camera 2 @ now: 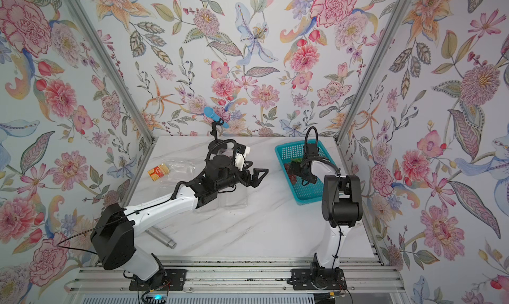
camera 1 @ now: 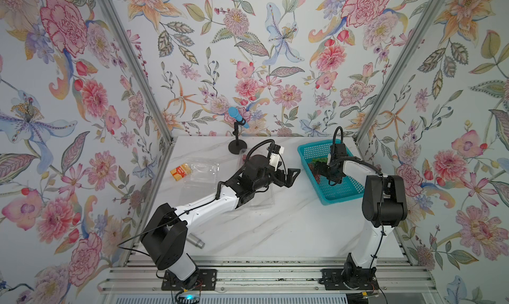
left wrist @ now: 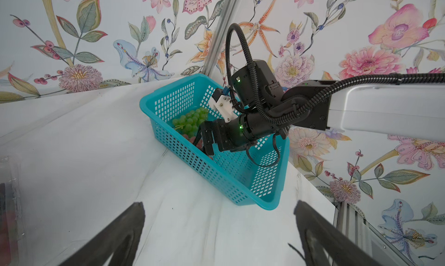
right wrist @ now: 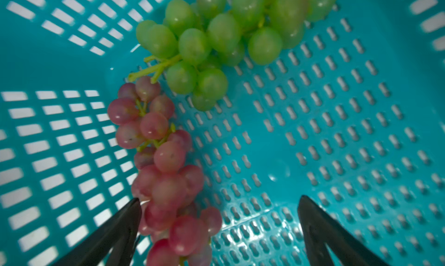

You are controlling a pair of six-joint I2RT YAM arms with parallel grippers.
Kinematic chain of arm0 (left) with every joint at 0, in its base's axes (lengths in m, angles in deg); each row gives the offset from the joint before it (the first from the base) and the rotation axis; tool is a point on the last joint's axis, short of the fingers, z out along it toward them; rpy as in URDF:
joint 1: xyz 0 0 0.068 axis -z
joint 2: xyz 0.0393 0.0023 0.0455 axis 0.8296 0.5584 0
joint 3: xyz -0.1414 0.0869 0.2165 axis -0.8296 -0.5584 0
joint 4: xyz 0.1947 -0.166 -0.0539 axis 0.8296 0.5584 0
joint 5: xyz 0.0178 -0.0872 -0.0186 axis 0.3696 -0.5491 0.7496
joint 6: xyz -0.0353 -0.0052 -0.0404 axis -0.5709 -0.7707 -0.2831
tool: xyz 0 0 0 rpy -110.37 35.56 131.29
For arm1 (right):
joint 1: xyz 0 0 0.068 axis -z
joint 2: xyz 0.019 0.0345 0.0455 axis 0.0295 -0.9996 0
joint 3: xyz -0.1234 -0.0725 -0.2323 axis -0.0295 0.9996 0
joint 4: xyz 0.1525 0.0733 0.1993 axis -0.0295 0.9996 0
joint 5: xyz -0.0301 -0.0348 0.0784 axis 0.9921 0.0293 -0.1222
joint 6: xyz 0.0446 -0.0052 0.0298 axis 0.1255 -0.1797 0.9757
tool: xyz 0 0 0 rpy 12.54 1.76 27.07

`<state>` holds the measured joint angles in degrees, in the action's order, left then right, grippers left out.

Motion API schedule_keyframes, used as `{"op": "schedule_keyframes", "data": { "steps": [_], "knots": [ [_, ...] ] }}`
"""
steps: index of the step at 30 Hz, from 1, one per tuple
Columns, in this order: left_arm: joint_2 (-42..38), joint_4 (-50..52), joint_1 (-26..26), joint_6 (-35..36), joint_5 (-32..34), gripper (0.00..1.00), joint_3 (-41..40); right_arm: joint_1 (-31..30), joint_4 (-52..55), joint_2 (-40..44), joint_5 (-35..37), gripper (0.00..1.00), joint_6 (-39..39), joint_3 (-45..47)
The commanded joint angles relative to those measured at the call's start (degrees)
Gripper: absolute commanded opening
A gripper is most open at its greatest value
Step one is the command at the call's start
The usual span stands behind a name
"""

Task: Pack grapes into containers
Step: Pick up the grape from the basket.

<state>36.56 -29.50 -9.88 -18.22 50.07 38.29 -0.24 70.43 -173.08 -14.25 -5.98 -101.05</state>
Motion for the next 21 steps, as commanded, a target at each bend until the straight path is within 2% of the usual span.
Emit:
{"op": "schedule_keyframes", "data": {
  "steps": [1, 11, 21],
  "knots": [
    [0.9, 1.1, 0.3, 1.5, 0.0, 1.0, 2.3, 1.8, 2.9, -0.1, 4.3, 1.0, -1.2, -0.5],
    [5.2, 2.3, 0.3, 2.0, -1.2, 1.0, 7.1, 4.5, 2.9, 4.8, 6.0, 1.0, -1.4, -0.4],
    [5.4, 2.3, 0.3, 2.1, -0.9, 1.0, 7.2, 1.4, 2.7, 6.7, -0.8, 1.0, -0.8, -0.3]
  ]
}}
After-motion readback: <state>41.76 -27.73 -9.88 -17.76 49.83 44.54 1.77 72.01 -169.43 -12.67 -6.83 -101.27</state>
